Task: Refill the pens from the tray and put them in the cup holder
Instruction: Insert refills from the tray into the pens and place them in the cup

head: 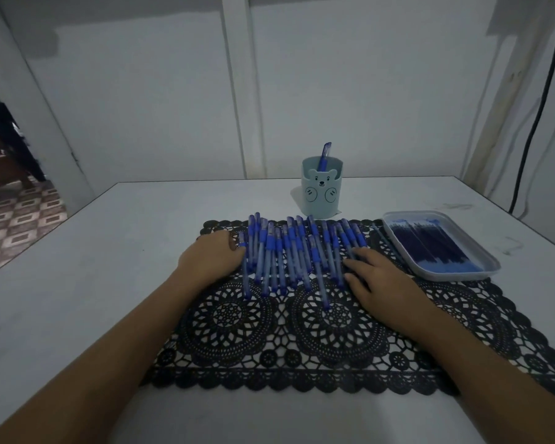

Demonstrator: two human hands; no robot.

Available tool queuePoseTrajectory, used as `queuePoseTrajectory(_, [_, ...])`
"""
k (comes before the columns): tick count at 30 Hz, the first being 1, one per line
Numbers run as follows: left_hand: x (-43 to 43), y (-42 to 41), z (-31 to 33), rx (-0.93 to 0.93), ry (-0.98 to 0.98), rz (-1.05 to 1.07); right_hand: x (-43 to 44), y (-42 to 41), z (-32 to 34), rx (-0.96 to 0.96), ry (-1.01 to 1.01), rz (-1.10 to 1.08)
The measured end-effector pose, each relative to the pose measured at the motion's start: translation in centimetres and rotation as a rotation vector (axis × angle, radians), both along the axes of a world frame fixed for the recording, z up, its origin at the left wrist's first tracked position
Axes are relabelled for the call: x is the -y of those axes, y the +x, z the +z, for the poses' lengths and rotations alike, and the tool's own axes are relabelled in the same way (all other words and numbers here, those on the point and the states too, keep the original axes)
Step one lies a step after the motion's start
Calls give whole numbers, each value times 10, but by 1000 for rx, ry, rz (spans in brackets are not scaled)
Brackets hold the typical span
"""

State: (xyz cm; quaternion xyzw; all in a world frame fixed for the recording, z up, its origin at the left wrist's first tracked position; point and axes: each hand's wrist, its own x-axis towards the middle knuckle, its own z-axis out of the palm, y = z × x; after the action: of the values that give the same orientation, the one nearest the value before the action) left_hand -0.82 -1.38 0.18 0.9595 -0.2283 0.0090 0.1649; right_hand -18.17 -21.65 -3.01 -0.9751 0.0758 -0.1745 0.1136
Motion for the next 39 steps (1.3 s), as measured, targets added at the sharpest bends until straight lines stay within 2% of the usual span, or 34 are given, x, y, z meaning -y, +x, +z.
queuePoseTrajectory(4, [-2, -7, -3, 11, 15, 19, 0, 0, 0, -15, 11, -13])
queuePoseTrajectory(14, [0, -14, 18, -157, 215, -84, -1, 0, 1, -19, 8, -13])
queuePoseTrajectory(16, [1, -19, 17, -126, 234, -65, -1, -1, 2, -25, 11, -12])
queuePoseTrajectory(21, [3, -32, 9, 104, 278, 50, -2, -2, 3, -32, 4, -13])
queuePoseTrajectory(26, [-3, -29, 7, 242, 139, 98, 0, -2, 4, -33, 27, -16])
queuePoseTrajectory(31, [-9, -37, 3, 351, -176, -151, 2, -1, 2, 89, 66, -33])
queuePoseTrajectory(35, [2, -60, 2, 318, -209, -472, -7, -5, 12, 365, 85, 18])
queuePoseTrajectory(37, [9, -72, -2, 335, -206, -602, -18, -9, 18, 380, -23, 114])
queuePoseTrajectory(39, [13, -79, -7, 397, -196, -714, -27, -10, 18, 302, -161, 188])
